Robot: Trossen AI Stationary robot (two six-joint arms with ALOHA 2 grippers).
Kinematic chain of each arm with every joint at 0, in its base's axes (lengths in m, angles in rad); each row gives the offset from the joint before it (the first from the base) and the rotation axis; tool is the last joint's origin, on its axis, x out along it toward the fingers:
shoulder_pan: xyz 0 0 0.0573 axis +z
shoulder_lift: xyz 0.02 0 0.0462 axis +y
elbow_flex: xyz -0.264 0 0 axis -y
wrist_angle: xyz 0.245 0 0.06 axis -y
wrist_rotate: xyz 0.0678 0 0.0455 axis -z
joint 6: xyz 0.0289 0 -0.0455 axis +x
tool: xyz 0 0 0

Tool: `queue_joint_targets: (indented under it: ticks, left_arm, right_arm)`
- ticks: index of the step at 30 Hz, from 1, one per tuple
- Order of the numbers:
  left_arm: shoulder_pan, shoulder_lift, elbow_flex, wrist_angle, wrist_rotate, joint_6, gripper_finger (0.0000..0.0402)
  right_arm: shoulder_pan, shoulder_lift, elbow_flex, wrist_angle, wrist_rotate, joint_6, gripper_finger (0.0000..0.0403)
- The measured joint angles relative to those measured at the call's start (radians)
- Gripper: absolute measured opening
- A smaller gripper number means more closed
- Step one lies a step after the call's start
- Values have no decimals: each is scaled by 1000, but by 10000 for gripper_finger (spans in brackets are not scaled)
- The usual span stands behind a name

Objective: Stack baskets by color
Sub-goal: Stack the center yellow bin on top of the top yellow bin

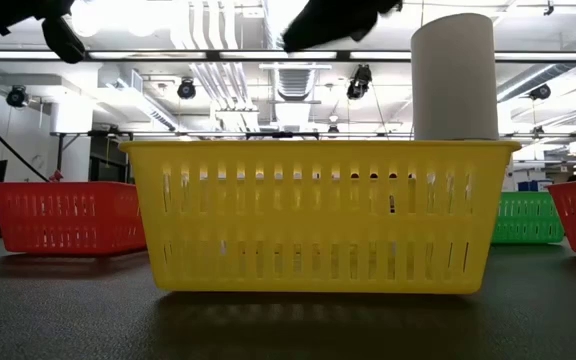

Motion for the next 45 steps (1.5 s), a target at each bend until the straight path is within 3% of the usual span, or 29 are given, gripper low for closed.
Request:
queue_joint_targets:
  ticks: [8, 24, 36, 45]
  left_arm:
    - [0, 5, -2, -154, 28, 37, 0]
    - [0, 57, 1, -113, 17, 81, 0]
    - [0, 9, 1, -49, -6, 289, 0]
    - [0, 22, 0, -50, -5, 292, 0]
  right_arm:
    - [9, 14, -7, -10, -44, 105, 169]
    - [-13, 127, -8, -16, -124, 161, 169]
    - [-26, 128, -8, -66, -224, 279, 169]
    - [-38, 128, 60, -77, -236, 317, 169]
